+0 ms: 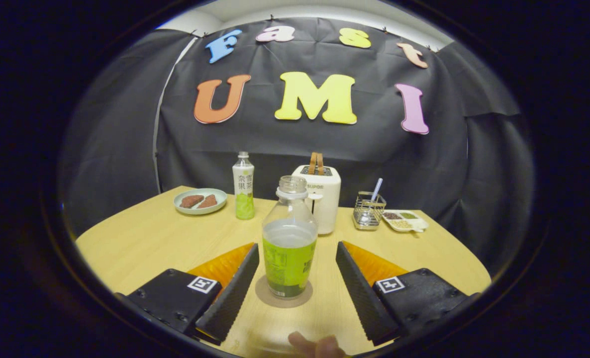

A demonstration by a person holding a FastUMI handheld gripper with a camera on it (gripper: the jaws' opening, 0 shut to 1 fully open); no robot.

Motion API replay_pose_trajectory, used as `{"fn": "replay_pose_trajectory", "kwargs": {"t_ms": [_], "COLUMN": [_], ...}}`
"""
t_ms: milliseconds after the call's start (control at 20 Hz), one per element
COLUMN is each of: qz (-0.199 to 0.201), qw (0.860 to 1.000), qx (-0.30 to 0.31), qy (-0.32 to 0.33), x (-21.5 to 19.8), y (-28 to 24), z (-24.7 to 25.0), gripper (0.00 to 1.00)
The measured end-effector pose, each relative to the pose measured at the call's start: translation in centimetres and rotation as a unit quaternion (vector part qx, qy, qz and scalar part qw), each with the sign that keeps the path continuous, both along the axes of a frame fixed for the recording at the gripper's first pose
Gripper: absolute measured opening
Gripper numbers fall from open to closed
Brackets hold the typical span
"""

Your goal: Take the bottle from table, then pour the juice into the cup, finally place the bottle on the coaster

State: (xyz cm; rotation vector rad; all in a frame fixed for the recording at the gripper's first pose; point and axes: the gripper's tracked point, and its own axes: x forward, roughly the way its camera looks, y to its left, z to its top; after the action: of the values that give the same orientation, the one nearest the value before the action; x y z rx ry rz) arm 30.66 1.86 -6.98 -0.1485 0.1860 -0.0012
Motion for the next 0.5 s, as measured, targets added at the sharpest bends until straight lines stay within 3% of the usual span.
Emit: {"fn": "replay_pose_trajectory", "kwargs": {"t_ms": [500], "qz": [-0.025], "qw": [0.998], "qx": [0.013], "qy": [-0.061], "x": [-11.0], "y": [-1.0], "z": [2.8], "gripper": [1.0]}}
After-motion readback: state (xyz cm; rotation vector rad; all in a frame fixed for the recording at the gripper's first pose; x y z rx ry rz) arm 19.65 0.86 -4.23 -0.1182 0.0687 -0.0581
